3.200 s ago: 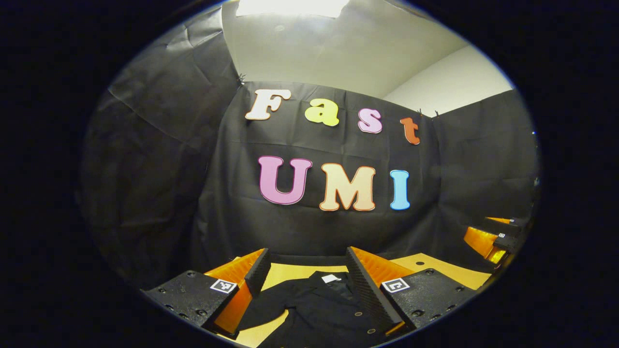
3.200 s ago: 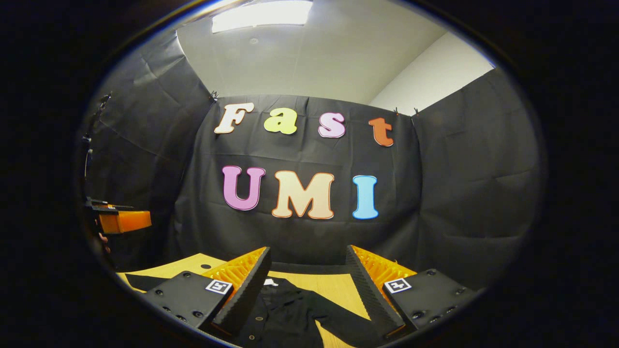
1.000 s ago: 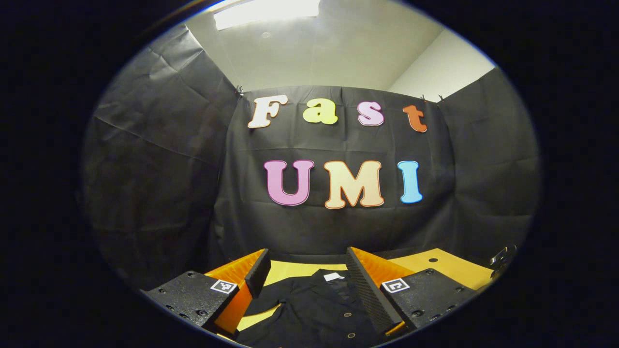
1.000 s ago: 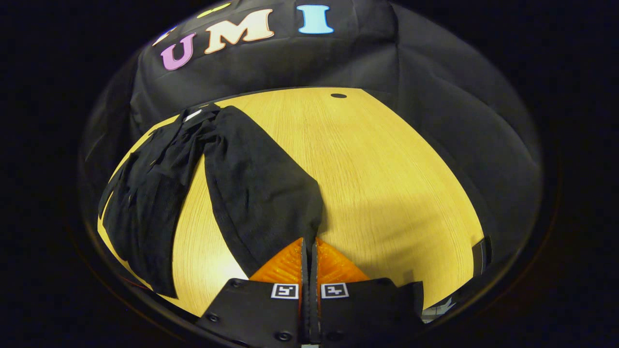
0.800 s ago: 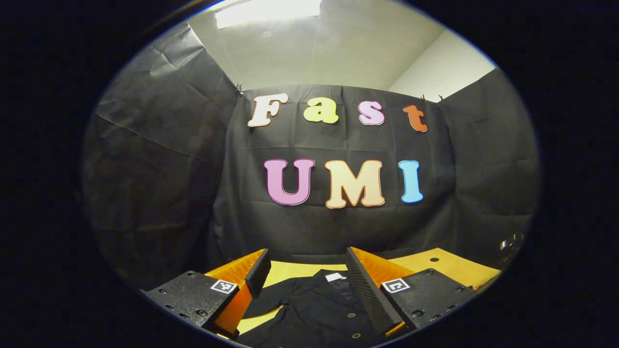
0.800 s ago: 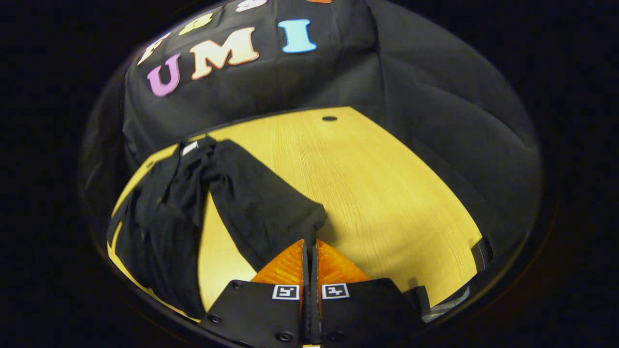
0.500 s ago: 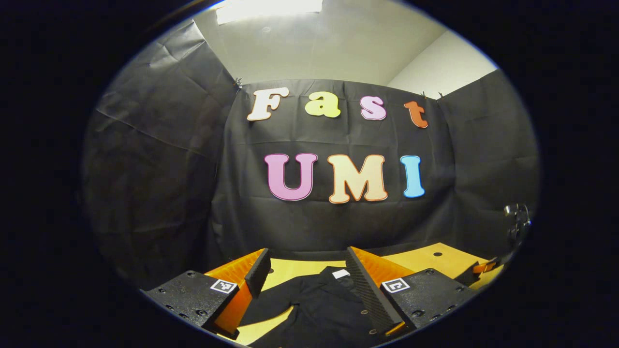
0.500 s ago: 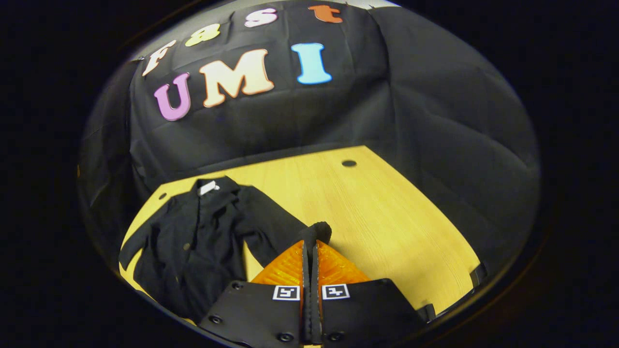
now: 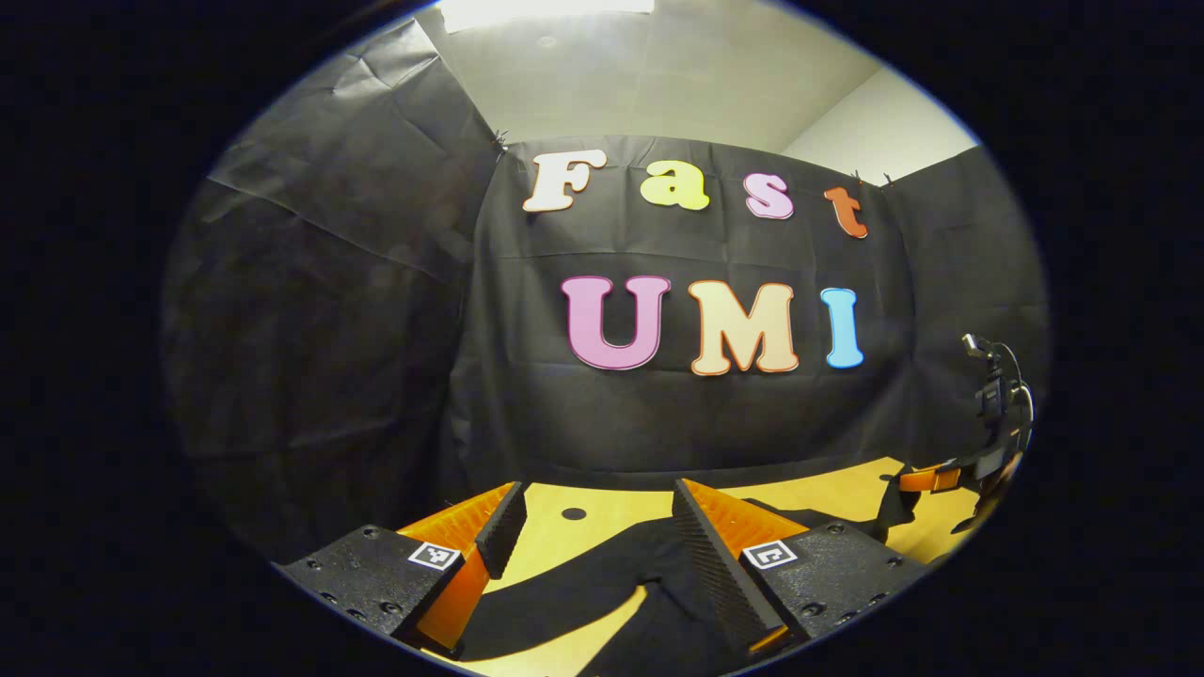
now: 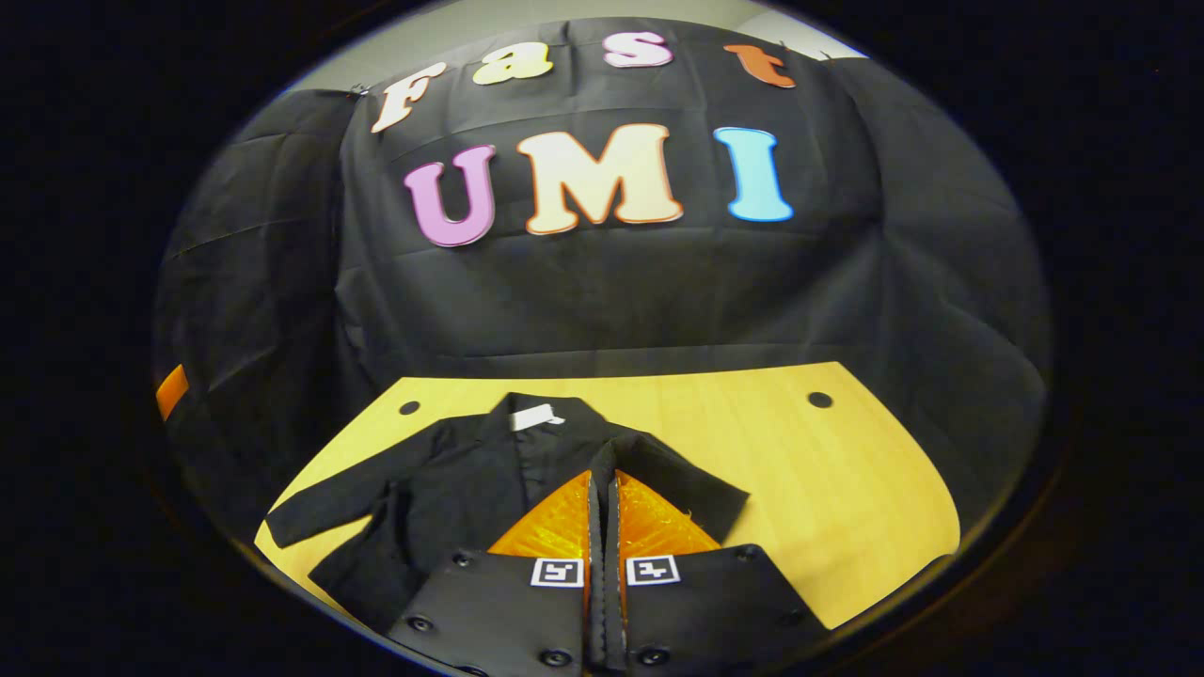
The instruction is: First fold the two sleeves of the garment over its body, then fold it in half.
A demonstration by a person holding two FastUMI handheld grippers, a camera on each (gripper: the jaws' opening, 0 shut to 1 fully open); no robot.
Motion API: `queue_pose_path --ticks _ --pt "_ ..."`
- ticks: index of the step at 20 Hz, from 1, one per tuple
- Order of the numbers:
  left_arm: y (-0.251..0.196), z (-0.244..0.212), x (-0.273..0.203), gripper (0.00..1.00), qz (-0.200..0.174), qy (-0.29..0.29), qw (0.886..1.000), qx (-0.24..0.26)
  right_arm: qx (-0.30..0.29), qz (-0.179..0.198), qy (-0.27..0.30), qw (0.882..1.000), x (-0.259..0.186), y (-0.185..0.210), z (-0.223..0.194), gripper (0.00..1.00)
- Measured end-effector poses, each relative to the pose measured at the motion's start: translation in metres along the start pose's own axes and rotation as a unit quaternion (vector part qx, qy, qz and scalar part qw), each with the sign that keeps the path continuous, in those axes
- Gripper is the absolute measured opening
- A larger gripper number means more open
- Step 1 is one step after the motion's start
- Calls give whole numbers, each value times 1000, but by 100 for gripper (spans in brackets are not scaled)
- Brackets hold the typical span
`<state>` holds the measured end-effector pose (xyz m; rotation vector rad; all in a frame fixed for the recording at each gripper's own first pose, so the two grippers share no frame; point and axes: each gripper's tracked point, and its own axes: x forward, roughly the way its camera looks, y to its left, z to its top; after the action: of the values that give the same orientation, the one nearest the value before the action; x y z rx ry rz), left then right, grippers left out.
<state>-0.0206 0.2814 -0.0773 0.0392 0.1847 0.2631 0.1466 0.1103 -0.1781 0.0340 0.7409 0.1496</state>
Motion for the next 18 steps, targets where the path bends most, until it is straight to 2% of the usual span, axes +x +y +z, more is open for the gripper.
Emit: queue_pose_path --ticks 1,8,14,18 --pt "12 -2 -1 92 3 2 1000 2 -6 10 0 1000 7 19 3 2" --pt "84 -29 -6 92 23 30 999 6 -26 63 2 998 49 143 10 2" --pt "116 -61 -11 93 22 64 998 7 -34 76 19 996 83 211 3 2" --pt "123 -104 -15 93 17 110 994 -2 -7 99 21 995 99 245 9 2"
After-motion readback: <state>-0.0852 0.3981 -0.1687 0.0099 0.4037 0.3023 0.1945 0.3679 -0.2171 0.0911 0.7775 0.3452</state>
